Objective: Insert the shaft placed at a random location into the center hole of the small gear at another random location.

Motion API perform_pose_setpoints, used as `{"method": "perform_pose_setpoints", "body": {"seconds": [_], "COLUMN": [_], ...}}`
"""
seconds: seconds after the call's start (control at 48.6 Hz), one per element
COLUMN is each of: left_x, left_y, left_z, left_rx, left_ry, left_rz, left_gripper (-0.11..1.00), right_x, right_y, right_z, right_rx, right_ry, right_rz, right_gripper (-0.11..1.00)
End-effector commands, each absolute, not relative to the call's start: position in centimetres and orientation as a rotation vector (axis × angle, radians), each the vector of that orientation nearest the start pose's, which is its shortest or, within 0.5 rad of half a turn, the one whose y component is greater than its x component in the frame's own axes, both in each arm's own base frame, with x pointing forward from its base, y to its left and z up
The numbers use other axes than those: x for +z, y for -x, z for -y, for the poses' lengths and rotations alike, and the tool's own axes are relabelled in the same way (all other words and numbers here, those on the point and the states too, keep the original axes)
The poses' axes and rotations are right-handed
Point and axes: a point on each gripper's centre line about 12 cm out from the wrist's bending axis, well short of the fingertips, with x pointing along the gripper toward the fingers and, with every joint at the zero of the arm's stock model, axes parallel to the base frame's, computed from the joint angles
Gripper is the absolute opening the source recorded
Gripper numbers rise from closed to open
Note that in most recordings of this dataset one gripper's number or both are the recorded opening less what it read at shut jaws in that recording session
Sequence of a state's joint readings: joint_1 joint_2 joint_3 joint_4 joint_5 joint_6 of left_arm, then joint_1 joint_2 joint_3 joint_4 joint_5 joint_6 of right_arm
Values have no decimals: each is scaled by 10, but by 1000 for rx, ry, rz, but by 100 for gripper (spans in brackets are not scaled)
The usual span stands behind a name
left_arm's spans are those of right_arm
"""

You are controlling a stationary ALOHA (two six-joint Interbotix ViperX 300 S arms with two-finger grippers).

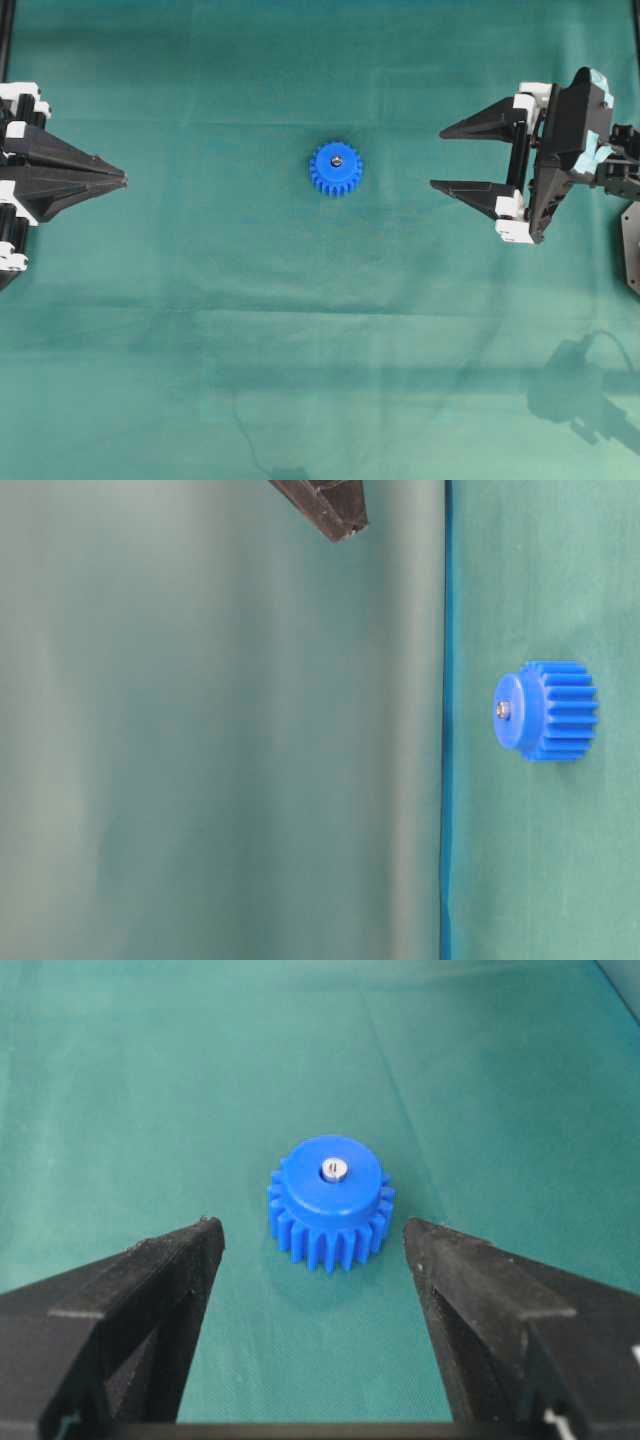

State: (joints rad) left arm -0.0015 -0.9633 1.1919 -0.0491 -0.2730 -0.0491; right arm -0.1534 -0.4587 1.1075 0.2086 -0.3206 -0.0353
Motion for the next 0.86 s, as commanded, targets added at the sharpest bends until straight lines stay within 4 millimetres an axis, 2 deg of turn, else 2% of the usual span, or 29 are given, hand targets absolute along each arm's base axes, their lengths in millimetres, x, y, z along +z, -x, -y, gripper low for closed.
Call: {"method": "perform_pose_setpoints", "body": {"seconds": [0.0, 0.844], "left_x": [288, 288], "left_y": [-199, -199], "left_z": [-1, -1], "left_rx": [7, 9], "left_ry": [94, 94], "left_rz": [54, 54], "left_gripper": [0, 0], "right_x": [208, 206], "right_y": [-268, -268], "right_z": [49, 49], "right_rx": [-242, -241], "right_ry": [-177, -178], "right_rz": [-298, -307], "right_gripper": [75, 75]}}
